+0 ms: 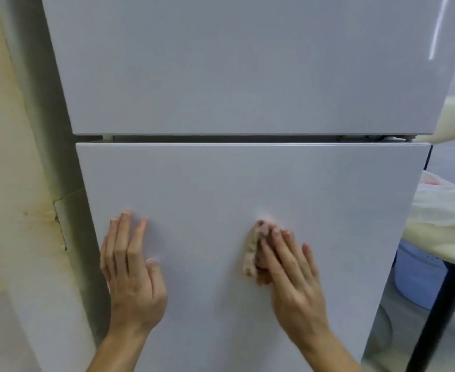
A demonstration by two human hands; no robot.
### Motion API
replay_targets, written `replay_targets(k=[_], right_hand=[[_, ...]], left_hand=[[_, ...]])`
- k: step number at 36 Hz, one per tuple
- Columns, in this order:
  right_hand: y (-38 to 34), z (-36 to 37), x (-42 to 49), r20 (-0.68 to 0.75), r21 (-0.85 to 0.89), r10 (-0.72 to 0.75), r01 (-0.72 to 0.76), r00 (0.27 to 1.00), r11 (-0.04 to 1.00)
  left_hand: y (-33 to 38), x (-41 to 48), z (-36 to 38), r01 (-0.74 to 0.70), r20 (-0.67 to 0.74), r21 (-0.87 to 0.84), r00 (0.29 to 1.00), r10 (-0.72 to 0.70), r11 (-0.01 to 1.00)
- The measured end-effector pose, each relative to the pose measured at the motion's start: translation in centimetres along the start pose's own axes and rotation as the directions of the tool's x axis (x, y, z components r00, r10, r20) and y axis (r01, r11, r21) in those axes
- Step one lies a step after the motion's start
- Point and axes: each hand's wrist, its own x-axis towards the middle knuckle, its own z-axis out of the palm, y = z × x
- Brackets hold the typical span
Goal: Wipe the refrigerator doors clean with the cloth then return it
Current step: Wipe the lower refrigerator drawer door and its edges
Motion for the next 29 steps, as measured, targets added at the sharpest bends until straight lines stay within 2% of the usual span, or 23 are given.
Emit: replay_targets(k=[2, 4, 6, 9, 11, 14, 16, 20, 22, 24, 26, 29], right_hand=[[2.7, -1.5, -0.1, -0.082, -0.023, 0.203, -0.206, 0.976, 0.978], [3.9, -2.2, 0.1, -0.135, 0.061, 0.409, -0.405, 0.902, 0.912], [3.3, -2.3, 1.0, -0.158, 0.183, 0.561, -0.534, 0.813, 0.826], [0.8, -1.2, 3.0, -0.225, 0.302, 0.642, -0.574, 0.733, 0.761], [-0.8, -0.4, 4.5, -0.271, 0.338, 0.638, -0.550, 0.721, 0.764], [-2.9, 1.2, 5.9, -0.298, 0.351, 0.587, -0.486, 0.752, 0.801], [-4.8, 2.4, 6.6, -0.297, 0.336, 0.516, -0.418, 0.803, 0.844], [-9.5, 5.1, 6.3, -0.209, 0.289, 0.224, -0.159, 0.952, 0.944], [-11.6, 6.2, 5.0, -0.094, 0.326, 0.064, -0.030, 0.994, 0.945], [-13.1, 7.0, 3.1, 0.054, 0.359, -0.107, 0.081, 0.993, 0.930], [-13.4, 7.0, 1.8, 0.152, 0.363, -0.228, 0.160, 0.962, 0.918], [-12.2, 6.0, 2.2, 0.144, 0.338, -0.269, 0.208, 0.952, 0.918]], left_hand=[[0.2, 0.0, 0.5, 0.014, -0.016, -0.001, 1.000, -0.014, 1.000], [0.2, 0.0, 0.7, 0.023, -0.039, 0.000, 0.999, -0.023, 1.000], [0.3, 0.0, 0.7, 0.022, -0.050, 0.007, 0.999, -0.021, 1.000], [0.3, 0.1, 0.1, 0.010, -0.037, 0.012, 0.999, -0.010, 1.000], [0.0, 0.1, -0.4, -0.009, -0.011, 0.021, 1.000, 0.010, 1.000], [-0.8, 0.2, -1.4, -0.032, 0.040, 0.032, 0.999, 0.030, 0.999], [-1.2, 0.4, -1.9, -0.026, 0.051, 0.033, 0.998, 0.025, 0.999], [-1.7, 0.8, -2.3, -0.006, 0.014, 0.021, 1.000, 0.006, 1.000], [-2.2, 1.0, -2.3, 0.007, -0.013, 0.006, 1.000, -0.007, 1.000], [-2.6, 1.1, -2.4, 0.013, -0.017, -0.006, 1.000, -0.013, 1.000], [-2.6, 1.2, -2.5, 0.004, -0.006, -0.015, 1.000, -0.005, 1.000], [-2.5, 1.2, -2.9, 0.021, 0.009, -0.020, 1.000, -0.021, 1.000]])
